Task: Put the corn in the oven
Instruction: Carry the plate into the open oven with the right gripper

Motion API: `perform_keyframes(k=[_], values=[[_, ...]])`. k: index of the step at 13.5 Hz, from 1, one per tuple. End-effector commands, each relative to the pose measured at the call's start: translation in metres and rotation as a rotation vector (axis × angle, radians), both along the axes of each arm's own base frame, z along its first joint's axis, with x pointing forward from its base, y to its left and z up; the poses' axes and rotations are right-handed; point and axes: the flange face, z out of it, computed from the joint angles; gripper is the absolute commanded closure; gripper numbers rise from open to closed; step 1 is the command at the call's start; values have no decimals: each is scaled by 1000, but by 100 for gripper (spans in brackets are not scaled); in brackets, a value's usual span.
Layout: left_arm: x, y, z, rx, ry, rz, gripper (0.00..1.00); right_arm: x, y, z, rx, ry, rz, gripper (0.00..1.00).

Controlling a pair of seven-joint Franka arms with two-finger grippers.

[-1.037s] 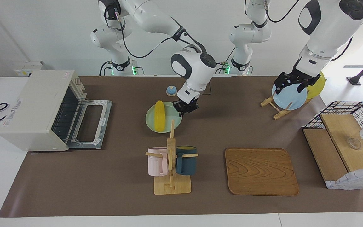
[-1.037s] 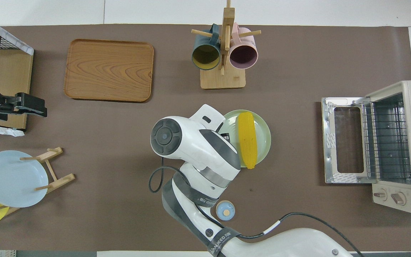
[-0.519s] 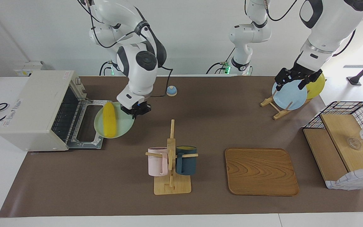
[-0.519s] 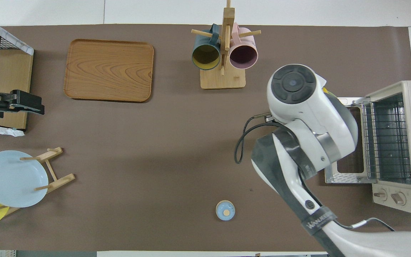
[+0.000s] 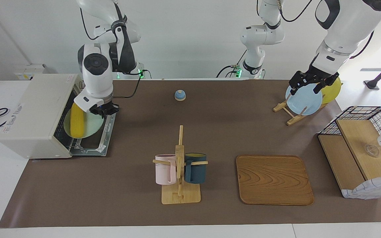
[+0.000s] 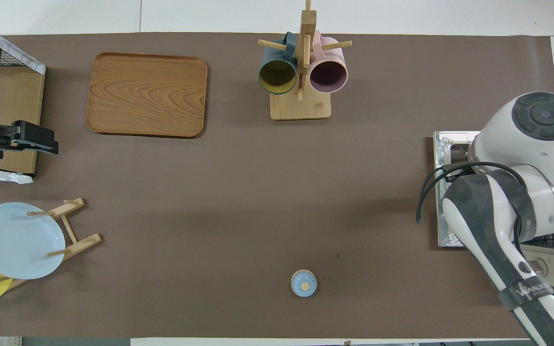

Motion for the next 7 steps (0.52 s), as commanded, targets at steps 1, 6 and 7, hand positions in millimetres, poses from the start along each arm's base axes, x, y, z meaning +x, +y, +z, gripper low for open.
perform_keyframes(k=[1, 6, 7], values=[[-3, 4, 7, 18, 1, -11, 0, -26, -32, -20, 46, -24, 7, 100], [-2, 4, 7, 18, -6, -8, 0, -37, -60, -34, 60, -44, 14, 100], [-3, 5, 6, 18, 1, -3, 0, -37, -60, -34, 60, -46, 11, 86]])
